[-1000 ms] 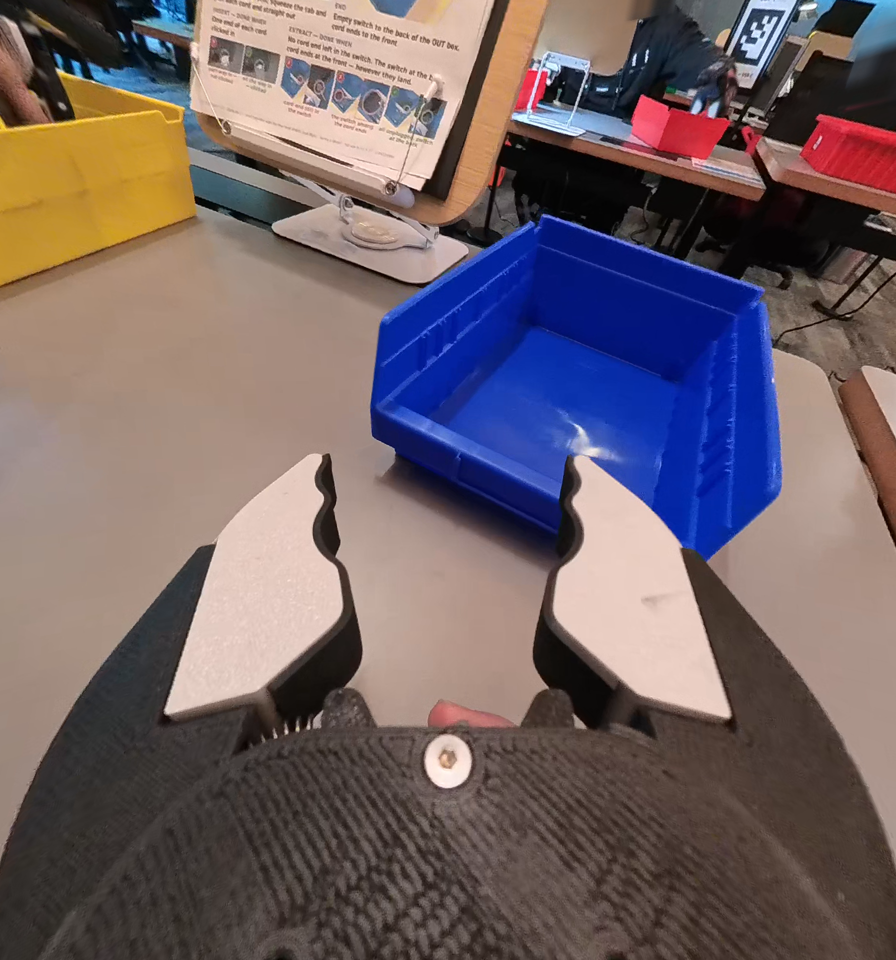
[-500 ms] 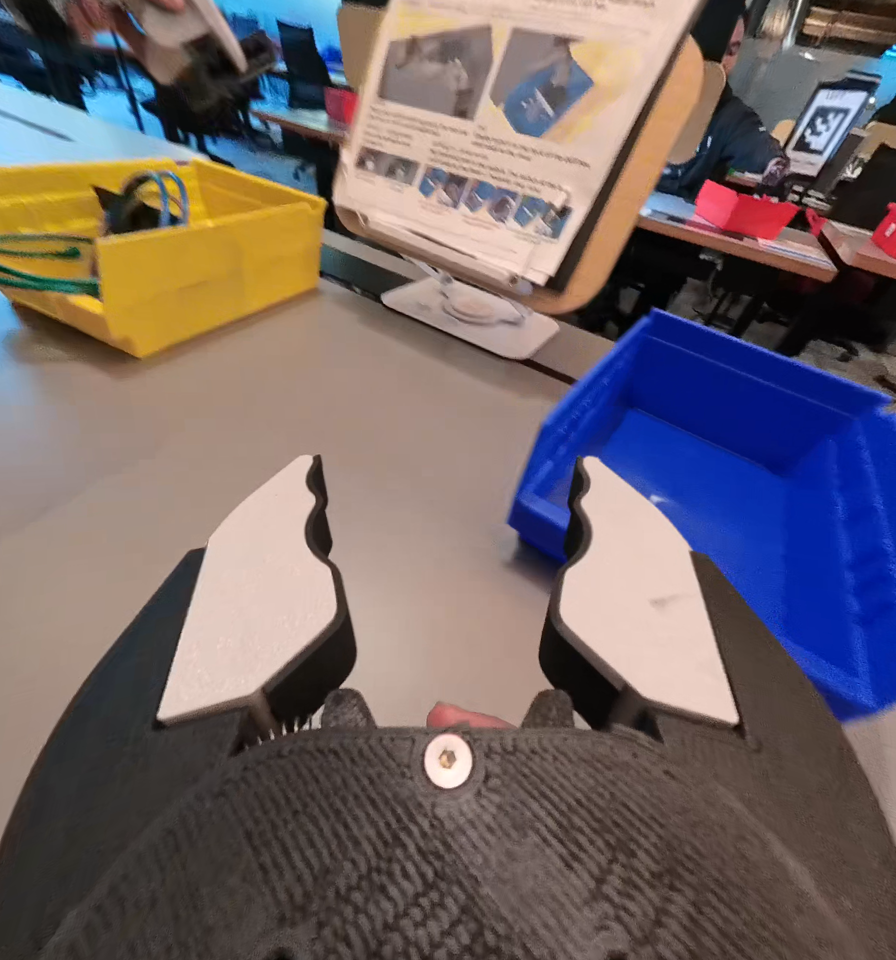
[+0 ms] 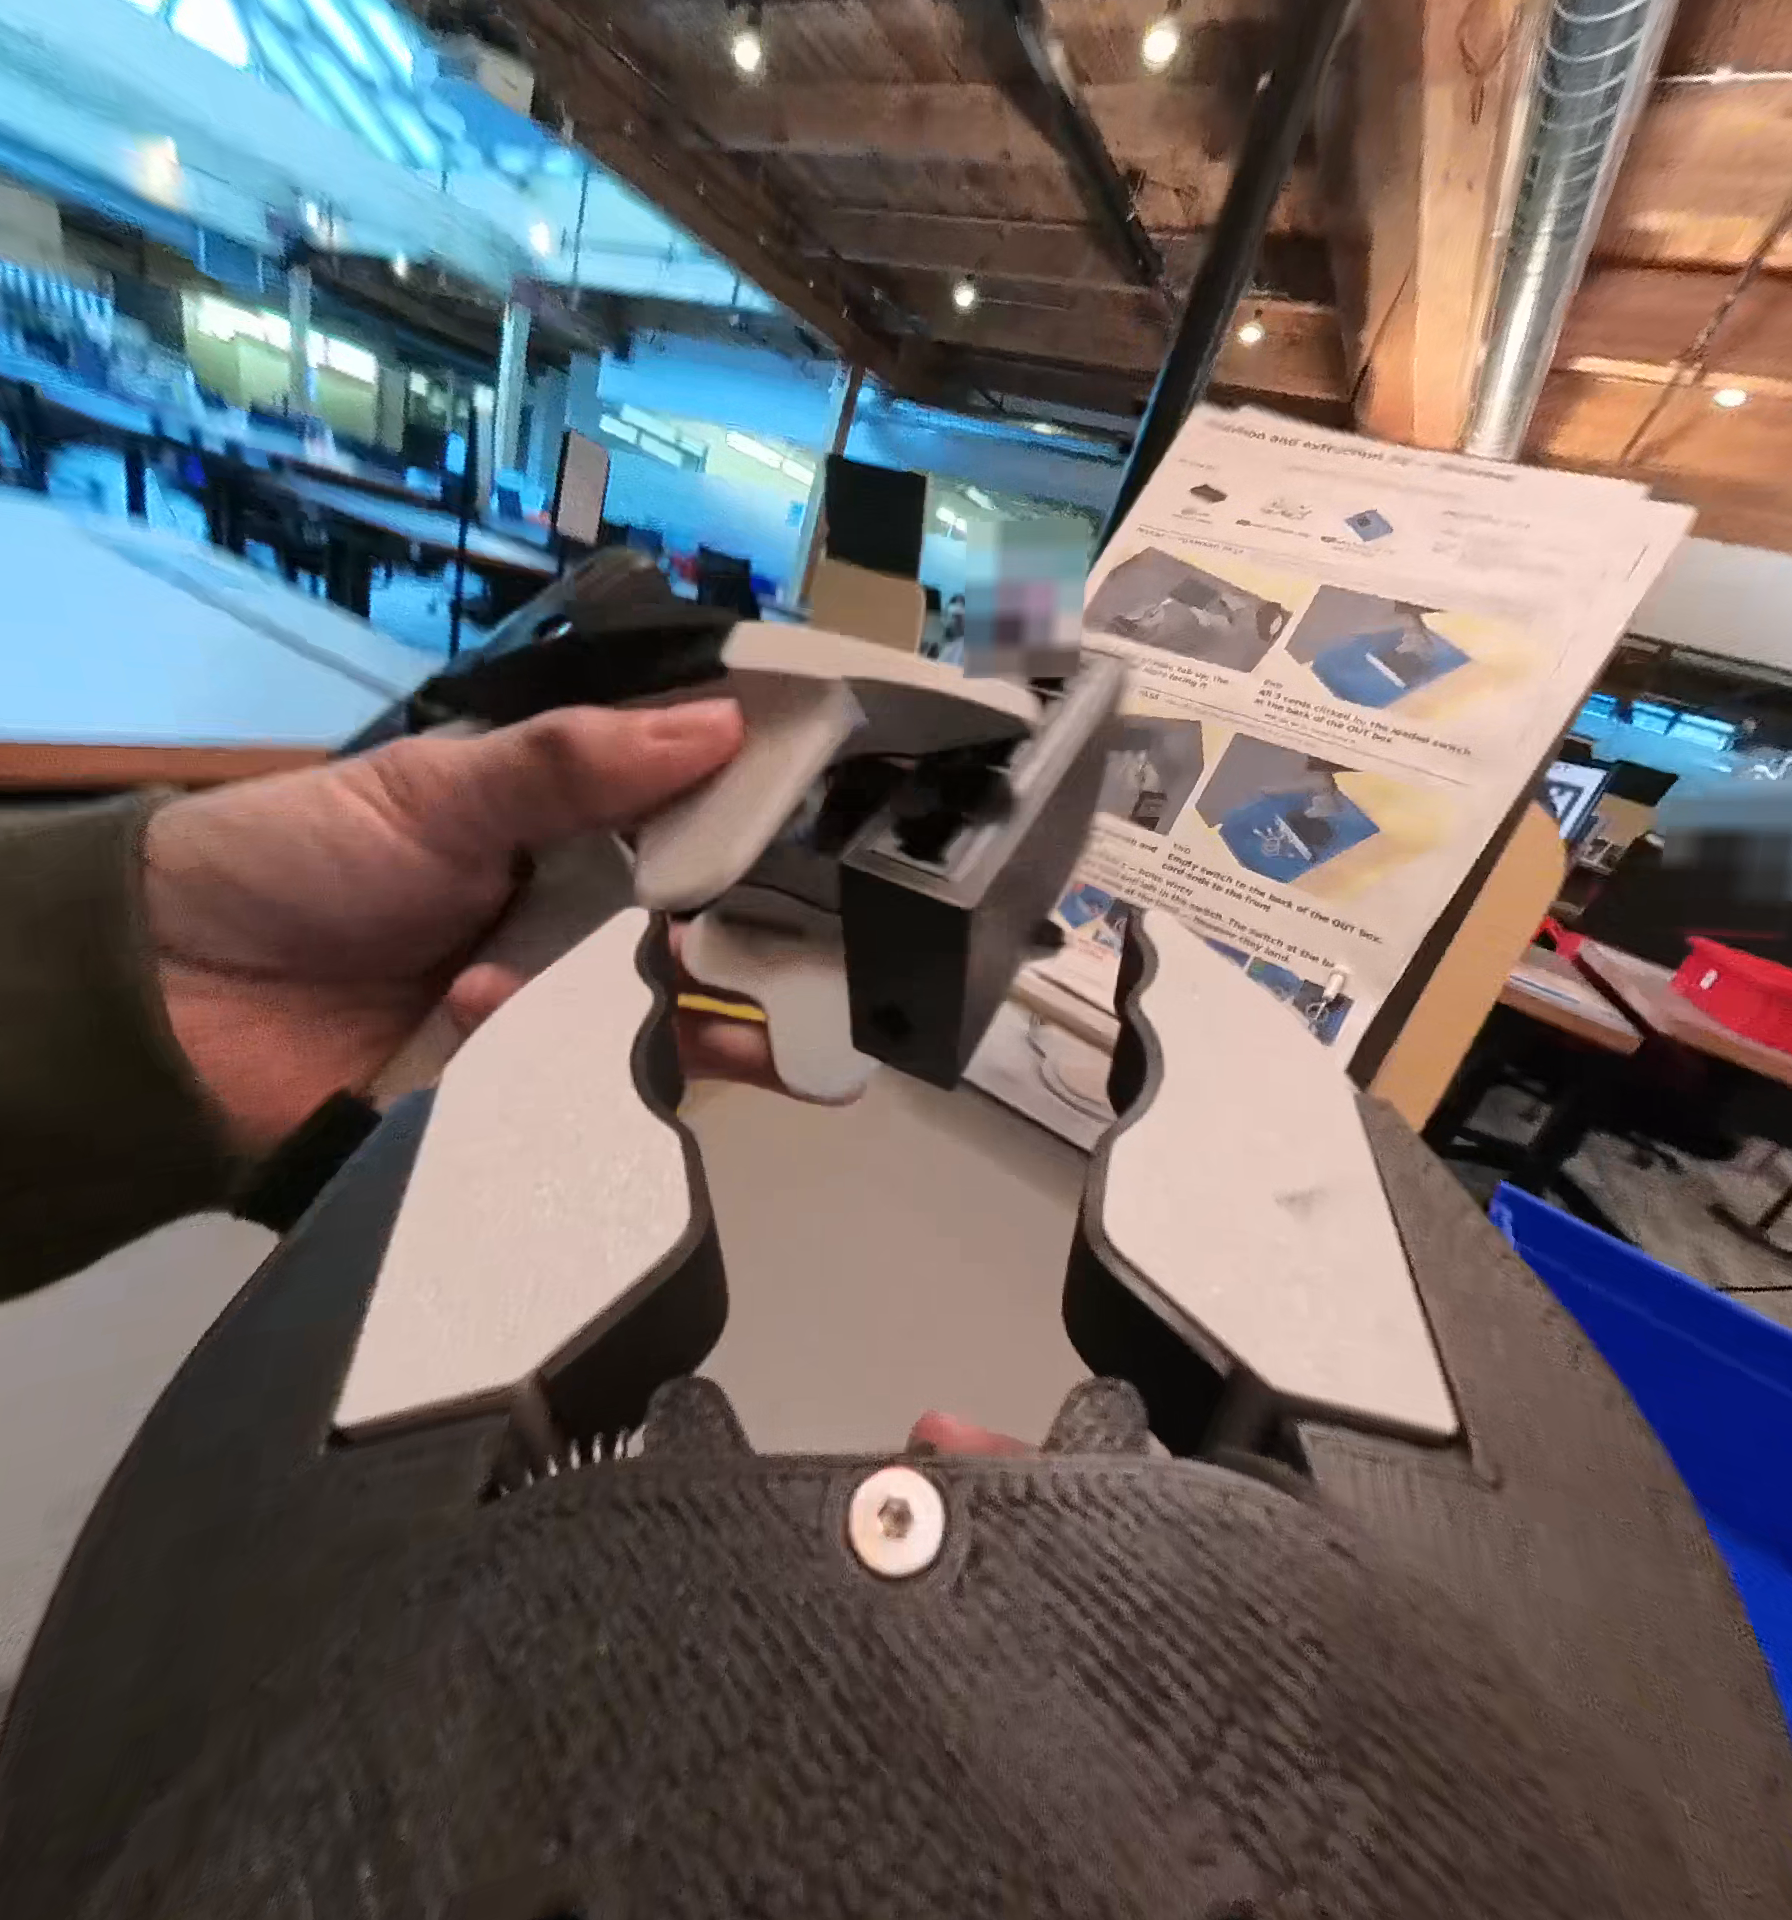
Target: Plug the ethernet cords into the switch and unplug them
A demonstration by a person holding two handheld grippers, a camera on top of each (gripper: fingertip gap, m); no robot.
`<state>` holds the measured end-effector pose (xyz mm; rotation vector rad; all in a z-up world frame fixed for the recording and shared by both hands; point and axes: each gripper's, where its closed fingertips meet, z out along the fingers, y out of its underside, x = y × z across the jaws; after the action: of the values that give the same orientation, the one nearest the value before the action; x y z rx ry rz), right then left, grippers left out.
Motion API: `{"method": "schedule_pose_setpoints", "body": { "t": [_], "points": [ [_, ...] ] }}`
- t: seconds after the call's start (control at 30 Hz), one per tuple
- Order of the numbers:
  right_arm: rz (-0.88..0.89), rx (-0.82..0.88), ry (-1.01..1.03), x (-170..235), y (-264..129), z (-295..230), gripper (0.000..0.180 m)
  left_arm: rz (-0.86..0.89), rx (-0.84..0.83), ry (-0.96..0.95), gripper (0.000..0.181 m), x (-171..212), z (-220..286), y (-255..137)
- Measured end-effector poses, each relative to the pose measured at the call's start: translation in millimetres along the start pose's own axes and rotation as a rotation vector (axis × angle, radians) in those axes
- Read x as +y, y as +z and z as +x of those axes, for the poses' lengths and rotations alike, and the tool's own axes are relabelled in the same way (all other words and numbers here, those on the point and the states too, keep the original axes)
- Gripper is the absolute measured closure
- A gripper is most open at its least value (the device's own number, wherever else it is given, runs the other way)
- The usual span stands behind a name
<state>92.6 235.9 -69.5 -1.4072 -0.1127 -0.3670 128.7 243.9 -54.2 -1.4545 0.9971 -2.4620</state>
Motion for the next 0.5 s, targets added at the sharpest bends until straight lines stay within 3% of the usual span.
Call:
{"method": "schedule_pose_setpoints", "body": {
  "t": [0.03,0.17,0.33,0.5],
  "points": [
    [-0.016,-0.008,-0.038,3.7,-2.1,-3.6,0.105,0.001,0.0,-0.015,0.118,6.5,0.3,0.5],
    [-0.042,0.095,-0.093,15.3,-12.3,9.5,0.118,-0.038,0.025,-0.059,0.118,26.1,8.1,2.3],
    [0.01,0.013,-0.109,10.8,-18.6,0.8,0.141,-0.031,0.032,-0.084,0.117,35.9,11.9,1.3],
    [0.026,0.021,-0.329,-0.5,-29.6,1.4,0.152,-0.114,0.121,-0.057,0.116,44.1,24.1,-6.8]
  ]
}}
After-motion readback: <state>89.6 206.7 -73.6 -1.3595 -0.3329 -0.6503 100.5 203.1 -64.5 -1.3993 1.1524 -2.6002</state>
